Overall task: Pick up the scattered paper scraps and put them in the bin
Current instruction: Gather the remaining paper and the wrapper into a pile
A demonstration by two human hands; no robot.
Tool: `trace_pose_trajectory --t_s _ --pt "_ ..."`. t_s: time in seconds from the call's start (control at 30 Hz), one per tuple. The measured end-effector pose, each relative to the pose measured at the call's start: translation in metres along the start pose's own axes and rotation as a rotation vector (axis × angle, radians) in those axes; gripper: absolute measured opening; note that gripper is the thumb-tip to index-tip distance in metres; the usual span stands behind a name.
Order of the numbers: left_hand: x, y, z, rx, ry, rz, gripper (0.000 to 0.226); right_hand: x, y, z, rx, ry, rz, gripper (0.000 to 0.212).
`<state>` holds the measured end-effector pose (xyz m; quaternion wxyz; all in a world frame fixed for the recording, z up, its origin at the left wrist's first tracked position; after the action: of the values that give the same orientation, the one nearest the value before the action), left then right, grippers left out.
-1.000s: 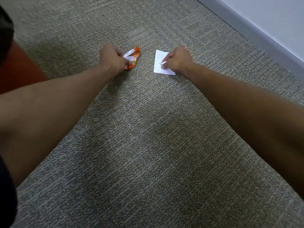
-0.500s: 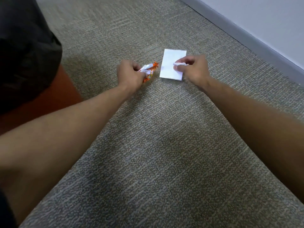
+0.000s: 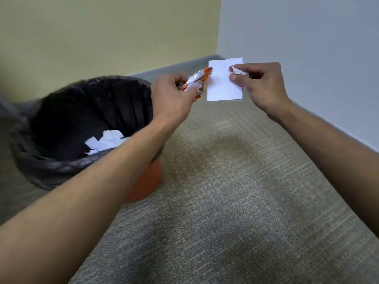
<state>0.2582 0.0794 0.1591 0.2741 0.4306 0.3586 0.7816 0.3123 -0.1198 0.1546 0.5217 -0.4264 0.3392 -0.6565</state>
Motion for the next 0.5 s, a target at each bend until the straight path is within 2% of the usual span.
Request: trace_pose_trajectory --t_s 0.13,0.23,0.33,0.5 --pt "0.07 0.011 0.014 0.03 0.053 0.017 0.019 -0.03 -0.056 0.012 0.067 -0.17 -0.035 0.029" --pt "0.113 -0.007 0.025 0.096 0.078 0.107 0.026 -0.062 -0.08 0.018 0.108 -0.309 -0.049 0.029" --pt "0.142 -0.037 0.034 0.184 0.113 0.163 0.028 -0.105 -0.092 0.022 0.167 -0.425 -0.081 0.029" --pt "0.163 -0.092 0.041 0.321 0.043 0.207 0.03 -0.17 -0.089 0.025 0.199 -0.604 -0.117 0.025"
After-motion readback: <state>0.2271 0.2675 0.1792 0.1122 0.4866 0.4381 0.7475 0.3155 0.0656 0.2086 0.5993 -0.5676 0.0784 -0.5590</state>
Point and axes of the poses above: each hand's wrist, its own z-axis towards the middle knuckle, its own x-axis out of the back of the hand, y = z × x, the point moved 1 cm from there along z, towards the middle knuckle, and after that the axes turned 6 degrees about z, right-handed, at the moved point
